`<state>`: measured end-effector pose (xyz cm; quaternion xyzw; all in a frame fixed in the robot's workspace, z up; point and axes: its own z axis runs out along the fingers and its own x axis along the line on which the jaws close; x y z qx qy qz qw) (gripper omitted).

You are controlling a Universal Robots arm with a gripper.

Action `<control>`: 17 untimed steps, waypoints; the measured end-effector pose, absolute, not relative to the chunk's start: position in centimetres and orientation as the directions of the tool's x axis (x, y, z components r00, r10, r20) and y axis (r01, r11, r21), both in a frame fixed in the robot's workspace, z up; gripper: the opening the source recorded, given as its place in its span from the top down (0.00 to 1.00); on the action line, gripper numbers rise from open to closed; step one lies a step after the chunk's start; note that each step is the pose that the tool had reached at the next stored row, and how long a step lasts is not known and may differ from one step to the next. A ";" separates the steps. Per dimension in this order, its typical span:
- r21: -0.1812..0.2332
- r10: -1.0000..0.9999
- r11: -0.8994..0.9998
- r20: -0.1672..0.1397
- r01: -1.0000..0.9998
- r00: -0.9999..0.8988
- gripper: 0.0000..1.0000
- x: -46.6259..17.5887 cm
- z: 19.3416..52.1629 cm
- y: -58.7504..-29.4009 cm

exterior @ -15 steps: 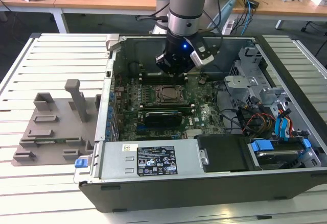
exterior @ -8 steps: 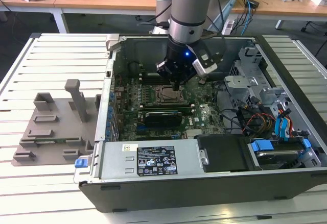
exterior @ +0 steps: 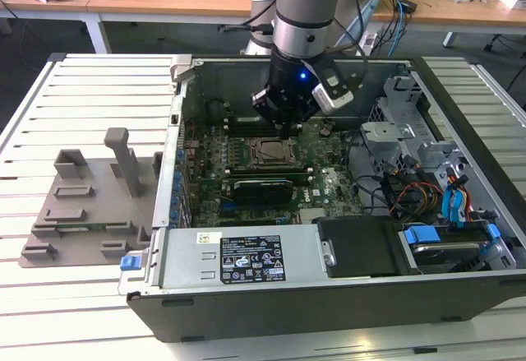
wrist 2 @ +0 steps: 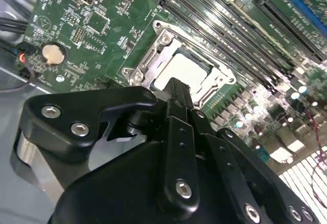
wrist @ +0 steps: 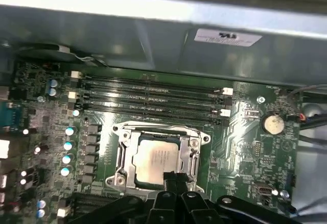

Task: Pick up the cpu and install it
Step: 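Install the first cpu locking lever, then install the second cpu locking lever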

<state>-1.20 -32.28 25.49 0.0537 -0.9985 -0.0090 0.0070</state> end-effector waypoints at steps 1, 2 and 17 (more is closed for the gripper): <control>0.018 -0.107 0.994 0.013 -0.107 -0.994 0.89 -1.2 26.2 -32.3; 0.018 -0.107 0.994 0.013 -0.107 -0.994 0.89 -1.2 26.9 -32.3; 0.018 -0.107 0.994 0.013 -0.107 -0.994 0.89 -1.2 27.2 -32.3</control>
